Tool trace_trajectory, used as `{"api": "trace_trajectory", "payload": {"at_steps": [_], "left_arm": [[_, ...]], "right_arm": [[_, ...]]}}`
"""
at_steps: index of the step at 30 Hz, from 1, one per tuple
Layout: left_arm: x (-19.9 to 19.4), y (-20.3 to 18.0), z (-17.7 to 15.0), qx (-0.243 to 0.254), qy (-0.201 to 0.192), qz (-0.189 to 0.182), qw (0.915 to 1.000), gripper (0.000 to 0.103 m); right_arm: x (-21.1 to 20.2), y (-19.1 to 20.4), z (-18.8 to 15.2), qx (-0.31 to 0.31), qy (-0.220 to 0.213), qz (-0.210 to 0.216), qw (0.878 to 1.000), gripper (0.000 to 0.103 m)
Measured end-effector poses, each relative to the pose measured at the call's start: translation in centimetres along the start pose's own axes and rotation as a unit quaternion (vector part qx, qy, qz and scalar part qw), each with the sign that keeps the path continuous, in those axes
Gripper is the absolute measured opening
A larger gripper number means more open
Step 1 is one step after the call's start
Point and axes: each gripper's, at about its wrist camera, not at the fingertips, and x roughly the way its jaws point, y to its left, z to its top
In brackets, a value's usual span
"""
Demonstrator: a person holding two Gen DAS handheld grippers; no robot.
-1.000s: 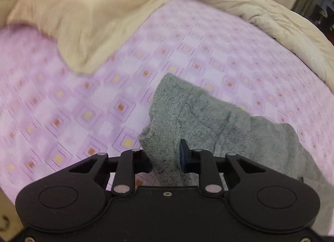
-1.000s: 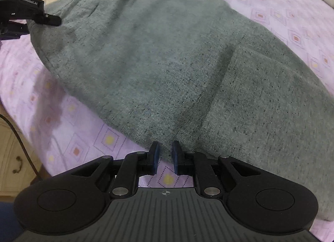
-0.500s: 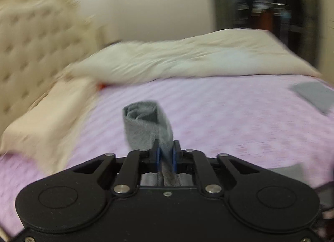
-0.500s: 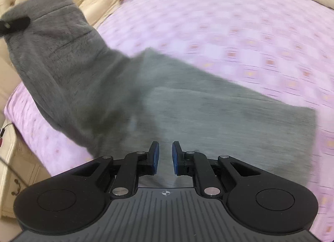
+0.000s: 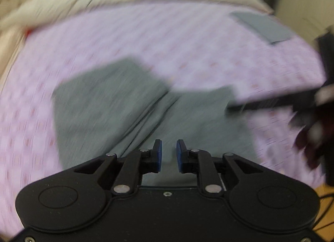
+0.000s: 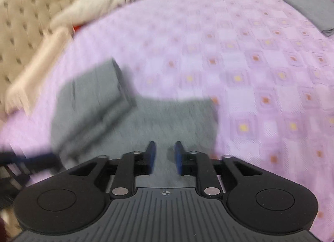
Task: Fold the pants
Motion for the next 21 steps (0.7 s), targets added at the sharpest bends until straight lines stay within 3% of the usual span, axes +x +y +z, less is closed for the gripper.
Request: {"api": "trace_trajectory", "payload": {"at_steps": [3, 9, 12, 16, 21], "left_arm": [[2.2, 3.6, -1.6, -0.064, 0.041, 0.030, 0.9966, 0.025], [4.3, 7.8, -2.9, -0.150, 0.042, 0.048, 0.9865, 0.029], [5.6, 8.8, -3.9, -0.169, 0.075, 0.053, 0.9814, 0.033], [5.6, 9.7, -5.1, -0.167, 0.065, 0.047, 0.9827, 0.043], [5.1, 10.8, -6.1, -0.193, 0.064, 0.032, 0.9787, 0.044]], "right_arm": [[1.9, 0.0, 2.1, 0.026, 0.004, 0.039, 0.999, 0.027], [7.0, 1.9, 5.2, 0.069, 0.049, 0.088, 0.993, 0.029], [8.0, 2.1, 5.7, 0.077, 0.066, 0.094, 0.990, 0.036], [8.6, 2.3, 6.0, 0.095, 0.076, 0.091, 0.988, 0.040], [9.7, 2.6, 6.6, 0.099, 0.085, 0.083, 0.988, 0.040]]}}
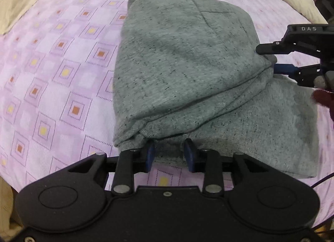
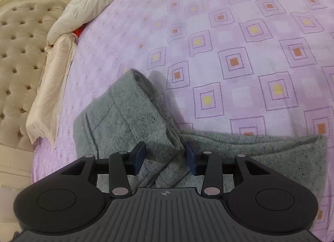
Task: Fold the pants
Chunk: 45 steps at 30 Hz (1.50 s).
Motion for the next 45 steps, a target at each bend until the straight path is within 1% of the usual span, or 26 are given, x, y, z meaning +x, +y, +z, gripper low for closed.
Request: {"api": "trace_trajectory", "payload": {"at_steps": [2, 3, 4, 5, 7, 10, 12, 14, 16, 18, 20, 21, 22, 23, 25, 27, 29, 32, 35, 37, 38, 39, 40, 42, 43, 45], "left_arm": [[0.0, 0.1, -0.1, 0.002, -0.001, 0.000, 1.0000, 0.044], [-0.1, 0.2, -0.2, 0.002, -0.002, 0.000, 1.0000, 0.044], [-0.1, 0.3, -0.3, 0.000, -0.003, 0.000, 1.0000, 0.044], [0.0, -0.1, -0.4, 0.000, -0.004, -0.001, 1.0000, 0.044], [-0.1, -0.2, -0.7, 0.005, -0.007, -0.002, 1.0000, 0.044], [0.1, -0.4, -0.9, 0.029, -0.009, 0.005, 0.9995, 0.044], [0.1, -0.4, -1.4, 0.049, -0.008, 0.009, 0.9987, 0.044], [0.0, -0.3, -2.0, 0.065, -0.007, 0.008, 0.9978, 0.044], [0.2, -0.1, -2.8, 0.079, 0.011, 0.019, 0.9966, 0.043], [-0.1, 0.3, -3.6, 0.098, 0.006, 0.026, 0.9949, 0.043], [-0.4, 0.6, -3.8, 0.106, 0.013, 0.028, 0.9939, 0.043], [-0.6, 0.8, -3.9, 0.108, 0.017, 0.030, 0.9936, 0.042], [-0.9, 1.0, -3.8, 0.109, 0.019, 0.035, 0.9932, 0.042], [-1.3, 1.2, -3.7, 0.109, 0.017, 0.039, 0.9931, 0.042], [-2.4, 1.7, -3.4, 0.104, 0.003, 0.041, 0.9937, 0.042], [-3.4, 1.9, -3.1, 0.101, -0.006, 0.042, 0.9940, 0.042], [-4.3, 2.1, -2.7, 0.095, -0.019, 0.042, 0.9944, 0.042], [-5.5, 2.2, -1.8, 0.082, -0.035, 0.040, 0.9952, 0.042], [-6.4, 2.5, -1.1, 0.071, -0.045, 0.037, 0.9958, 0.042], [-6.6, 2.7, -0.2, 0.070, -0.051, 0.037, 0.9955, 0.042], [-6.5, 2.8, 0.2, 0.071, -0.054, 0.039, 0.9953, 0.042], [-6.7, 2.9, 0.6, 0.072, -0.056, 0.041, 0.9950, 0.042], [-6.8, 3.0, 0.8, 0.072, -0.057, 0.043, 0.9948, 0.042], [-7.1, 3.2, 1.5, 0.070, -0.059, 0.048, 0.9946, 0.042], [-7.2, 3.2, 1.8, 0.068, -0.061, 0.049, 0.9946, 0.042], [-7.5, 3.1, 2.4, 0.072, -0.067, 0.049, 0.9940, 0.042]], "right_arm": [[0.4, 0.3, 0.2, 0.005, 0.011, -0.004, 1.000, 0.039], [0.4, 0.5, 0.3, 0.009, 0.015, 0.005, 1.000, 0.035], [0.2, 0.9, 0.3, 0.008, 0.015, 0.020, 1.000, 0.015], [-0.2, 1.6, 0.2, -0.004, 0.008, 0.025, 1.000, 0.010], [-1.8, 3.9, -0.3, -0.048, -0.016, 0.035, 0.998, 0.009], [-6.3, 6.7, -1.6, -0.081, -0.055, 0.084, 0.992, 0.008], [-9.8, 7.7, -3.1, -0.097, -0.079, 0.089, 0.988, 0.008], [-12.6, 7.3, -5.0, -0.096, -0.097, 0.076, 0.988, 0.008], [-14.4, 5.5, -7.3, -0.086, -0.106, 0.038, 0.990, 0.008], [-14.3, 2.9, -9.2, -0.066, -0.098, -0.012, 0.993, 0.008], [-12.8, -0.5, -10.8, -0.031, -0.071, -0.050, 0.996, 0.009], [-11.9, -1.9, -11.3, -0.023, -0.055, -0.062, 0.996, 0.012], [-11.4, -2.7, -11.8, -0.023, -0.043, -0.062, 0.997, 0.014], [-11.3, -3.0, -12.3, -0.030, -0.044, -0.058, 0.997, 0.018], [-12.5, -2.9, -12.7, -0.038, -0.078, -0.037, 0.996, 0.029], [-13.5, -3.0, -12.4, -0.033, -0.112, -0.011, 0.993, 0.031], [-13.2, -3.4, -11.3, -0.013, -0.122, -0.009, 0.992, 0.032], [-10.9, -4.2, -9.8, 0.016, -0.112, -0.007, 0.994, 0.033], [-8.0, -5.2, -8.9, 0.036, -0.081, 0.021, 0.996, 0.038], [-6.4, -5.4, -8.6, 0.049, -0.065, 0.036, 0.996, 0.038], [-6.3, -5.0, -8.6, 0.056, -0.055, 0.041, 0.996, 0.037], [-6.8, -4.5, -8.7, 0.059, -0.041, 0.046, 0.996, 0.028], [-6.9, -3.4, -8.6, 0.048, -0.034, 0.054, 0.997, 0.013], [-9.3, 0.4, -9.1, -0.024, -0.041, 0.047, 0.998, 0.013], [-10.9, 2.7, -9.4, -0.066, -0.051, 0.058, 0.995, 0.012], [-14.6, 5.8, -10.3, -0.105, -0.076, 0.076, 0.989, 0.012]]}}
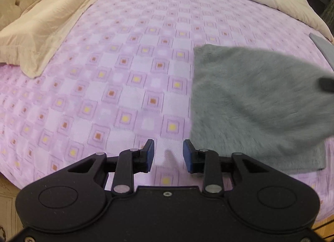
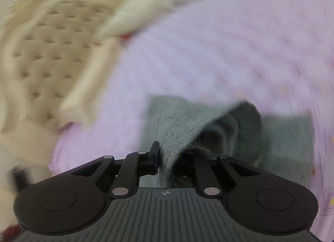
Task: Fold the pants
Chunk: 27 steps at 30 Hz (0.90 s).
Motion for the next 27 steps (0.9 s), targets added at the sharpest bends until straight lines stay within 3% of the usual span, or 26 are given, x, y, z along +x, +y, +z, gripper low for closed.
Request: {"api": "trace_trajectory", "payload": {"at_steps": [2, 4, 6, 9, 11, 13, 15, 17, 20, 23, 27], "left_arm": [[-0.4, -0.6, 0.4, 0.013, -0.011, -0.003, 0.9999, 0.042], [-0.6, -1.9, 0.7, 0.033, -0.018, -0.013, 0.9992, 0.042], [-0.2, -3.5, 0.9, 0.055, -0.014, -0.029, 0.9980, 0.042], [0.6, -5.5, 1.3, 0.084, -0.002, -0.045, 0.9955, 0.042], [0.3, -6.6, 1.9, 0.101, -0.006, -0.054, 0.9934, 0.042], [-0.1, -7.8, 2.8, 0.116, -0.016, -0.071, 0.9906, 0.042], [0.2, -9.3, 3.8, 0.130, -0.020, -0.086, 0.9876, 0.042], [1.0, -10.7, 4.7, 0.137, -0.024, -0.097, 0.9855, 0.042], [3.5, -12.8, 6.0, 0.154, -0.023, -0.112, 0.9814, 0.044], [7.7, -13.8, 7.8, 0.166, -0.011, -0.074, 0.9832, 0.044], [12.8, -12.3, 9.8, 0.130, 0.033, -0.014, 0.9909, 0.045]], "right_arm": [[-2.7, 1.4, -0.4, -0.018, -0.027, -0.021, 0.999, 0.012], [-3.7, 0.5, -1.5, -0.029, -0.038, -0.092, 0.995, 0.013], [-2.6, -2.8, -2.7, -0.003, -0.014, -0.154, 0.988, 0.017], [0.2, -7.5, -4.2, 0.023, 0.067, -0.230, 0.971, 0.036], [-0.8, -7.0, -4.1, 0.017, 0.055, -0.229, 0.972, 0.042], [-2.9, -4.9, -3.7, -0.004, 0.003, -0.229, 0.973, 0.042], [-4.5, -2.5, -3.4, -0.038, -0.057, -0.248, 0.966, 0.042], [-4.5, -1.0, -3.3, -0.074, -0.078, -0.237, 0.965, 0.042], [-1.4, -0.6, -2.3, -0.116, -0.040, -0.213, 0.969, 0.040], [2.2, -1.6, -1.5, -0.164, 0.001, -0.247, 0.955, 0.040], [4.8, -3.6, -0.4, -0.180, 0.022, -0.295, 0.938, 0.038]]}}
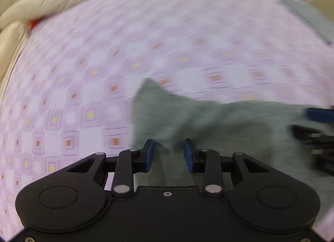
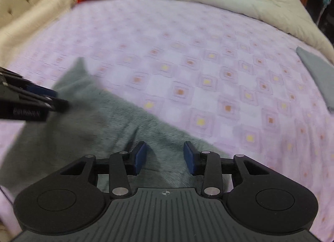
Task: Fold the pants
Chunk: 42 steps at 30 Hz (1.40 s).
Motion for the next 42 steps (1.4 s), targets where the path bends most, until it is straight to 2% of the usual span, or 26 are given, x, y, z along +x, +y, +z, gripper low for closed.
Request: {"api": "trace_trajectory", "payload": {"at_steps": [2, 4, 6, 8, 11, 13, 15, 16, 18, 21, 26, 29, 32, 35, 37, 38, 39, 40, 42], "left_arm": [[1.2, 1.4, 0.4, -0.017, 0.014, -0.001, 0.9998, 0.049], [0.7, 2.3, 0.6, -0.027, 0.015, -0.006, 0.9995, 0.052], [-1.1, 2.8, 0.3, -0.033, -0.002, 0.003, 0.9994, 0.048], [-3.6, 2.9, -1.2, -0.034, -0.036, -0.006, 0.9988, 0.045], [-6.3, 1.7, -4.9, -0.007, -0.038, -0.040, 0.9985, 0.048], [-6.3, 0.4, -8.5, 0.034, -0.002, -0.050, 0.9982, 0.052], [-5.0, -0.6, -12.6, 0.068, 0.047, -0.031, 0.9961, 0.052], [-4.6, -0.5, -14.1, 0.067, 0.059, -0.023, 0.9958, 0.052], [-5.2, 0.5, -15.9, 0.034, 0.041, -0.023, 0.9983, 0.053], [-5.7, 2.0, -15.5, -0.018, 0.060, -0.036, 0.9974, 0.053], [-7.9, 4.6, -13.7, -0.058, 0.025, -0.032, 0.9975, 0.051], [-8.5, 5.1, -12.0, -0.077, 0.004, -0.046, 0.9959, 0.056], [-7.4, 4.9, -11.0, -0.090, 0.008, -0.062, 0.9940, 0.060], [-4.7, 3.3, -10.7, -0.079, 0.039, -0.083, 0.9927, 0.060], [-3.3, 3.0, -11.4, -0.072, 0.054, -0.081, 0.9926, 0.061], [-2.5, 2.9, -11.3, -0.070, 0.057, -0.077, 0.9930, 0.064], [-2.0, 2.8, -11.2, -0.071, 0.054, -0.073, 0.9933, 0.071], [-1.6, 2.9, -11.1, -0.077, 0.051, -0.069, 0.9934, 0.081], [-0.9, 3.6, -10.8, -0.092, 0.052, -0.069, 0.9920, 0.089]], "right_arm": [[0.7, -0.5, 0.2, 0.010, 0.007, 0.001, 1.000, 0.038], [0.8, -0.6, 0.5, 0.018, 0.011, 0.003, 1.000, 0.038], [0.1, -0.7, 0.5, 0.035, 0.003, 0.005, 0.999, 0.038], [-1.4, -0.8, 0.2, 0.045, -0.021, 0.011, 0.999, 0.038], [-3.6, -0.4, -1.9, 0.045, -0.034, 0.022, 0.998, 0.038], [-4.8, 0.0, -4.4, 0.027, -0.033, 0.016, 0.999, 0.038], [-4.4, 0.0, -7.0, 0.013, 0.000, 0.001, 1.000, 0.038], [-4.2, -0.3, -8.3, 0.022, 0.019, 0.001, 1.000, 0.038], [-4.5, -1.0, -10.0, 0.058, 0.020, 0.011, 0.998, 0.040], [-5.4, -1.4, -10.1, 0.085, 0.020, 0.017, 0.996, 0.040], [-7.2, -3.1, -9.8, 0.151, -0.020, 0.045, 0.987, 0.042], [-7.1, -4.8, -9.8, 0.193, -0.039, 0.049, 0.979, 0.042], [-5.5, -6.2, -9.5, 0.234, -0.023, 0.055, 0.970, 0.042], [-3.2, -7.2, -9.5, 0.266, 0.002, 0.078, 0.961, 0.042], [-1.9, -7.8, -9.7, 0.288, 0.012, 0.092, 0.953, 0.044], [-1.4, -8.2, -9.9, 0.300, 0.016, 0.099, 0.949, 0.046], [-0.9, -8.7, -10.0, 0.316, 0.020, 0.108, 0.943, 0.050], [-0.9, -8.9, -10.3, 0.329, 0.022, 0.119, 0.937, 0.051], [-0.7, -9.5, -10.6, 0.346, 0.024, 0.141, 0.928, 0.052]]}}
